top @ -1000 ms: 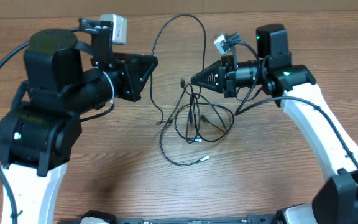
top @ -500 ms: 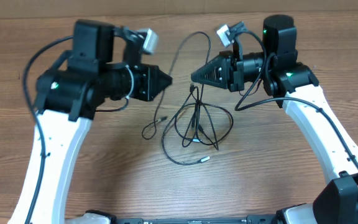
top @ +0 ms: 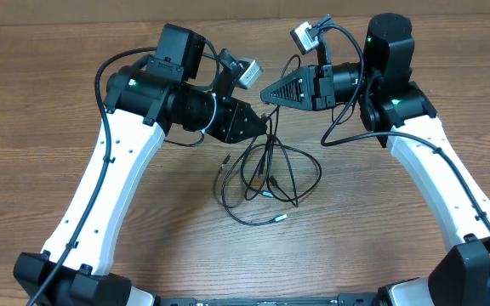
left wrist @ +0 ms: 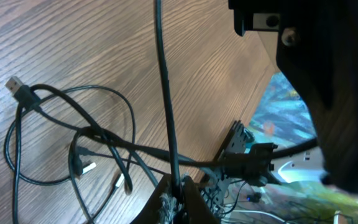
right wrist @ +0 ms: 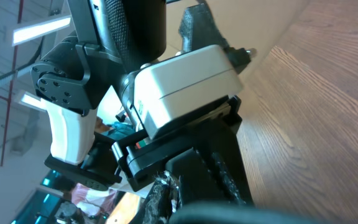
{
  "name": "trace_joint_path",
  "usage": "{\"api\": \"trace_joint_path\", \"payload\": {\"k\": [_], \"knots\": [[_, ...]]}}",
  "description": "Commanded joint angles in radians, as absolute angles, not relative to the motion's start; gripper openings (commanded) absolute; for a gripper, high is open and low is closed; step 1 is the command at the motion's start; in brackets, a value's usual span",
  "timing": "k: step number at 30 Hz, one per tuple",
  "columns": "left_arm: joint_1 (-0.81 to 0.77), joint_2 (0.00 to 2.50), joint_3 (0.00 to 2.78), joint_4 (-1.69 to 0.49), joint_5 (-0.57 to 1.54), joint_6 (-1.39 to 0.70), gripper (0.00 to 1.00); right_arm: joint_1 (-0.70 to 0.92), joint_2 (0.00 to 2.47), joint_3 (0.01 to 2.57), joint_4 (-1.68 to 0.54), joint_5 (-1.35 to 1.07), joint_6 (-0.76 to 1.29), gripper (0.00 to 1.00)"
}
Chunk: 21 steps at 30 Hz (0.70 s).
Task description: Untangle cables
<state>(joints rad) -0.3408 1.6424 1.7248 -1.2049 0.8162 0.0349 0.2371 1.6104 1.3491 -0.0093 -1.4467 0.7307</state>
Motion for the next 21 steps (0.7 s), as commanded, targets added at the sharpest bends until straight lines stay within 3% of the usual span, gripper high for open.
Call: {"api": "trace_joint_path", "payload": {"k": [1, 6, 10, 15, 21], "knots": [[-0.347, 1.641, 1.736, -1.227, 0.722, 0.078, 0.05, 0.234, 1.608, 1.346, -0.012, -1.437, 0.73, 0.04], [-0.348, 1.649, 1.734, -1.317, 0.48, 0.009, 0.04, 0.234, 1.624, 1.345, -0.326, -1.37, 0.435, 0.04], [-0.348, 1.65, 1.713, -1.355, 0.352, -0.04, 0.05, 0.234, 1.633, 1.345, -0.651, -1.056, 0.244, 0.04], [-0.348, 1.65, 1.636, -1.319, 0.342, -0.075, 0.05, 0.234, 1.633, 1.345, -0.934, -0.511, 0.204, 0.04], [-0.365, 1.65, 1.468, -1.149, 0.492, -0.105, 0.06, 0.234, 1.633, 1.345, -1.121, -0.276, 0.204, 0.04]]}}
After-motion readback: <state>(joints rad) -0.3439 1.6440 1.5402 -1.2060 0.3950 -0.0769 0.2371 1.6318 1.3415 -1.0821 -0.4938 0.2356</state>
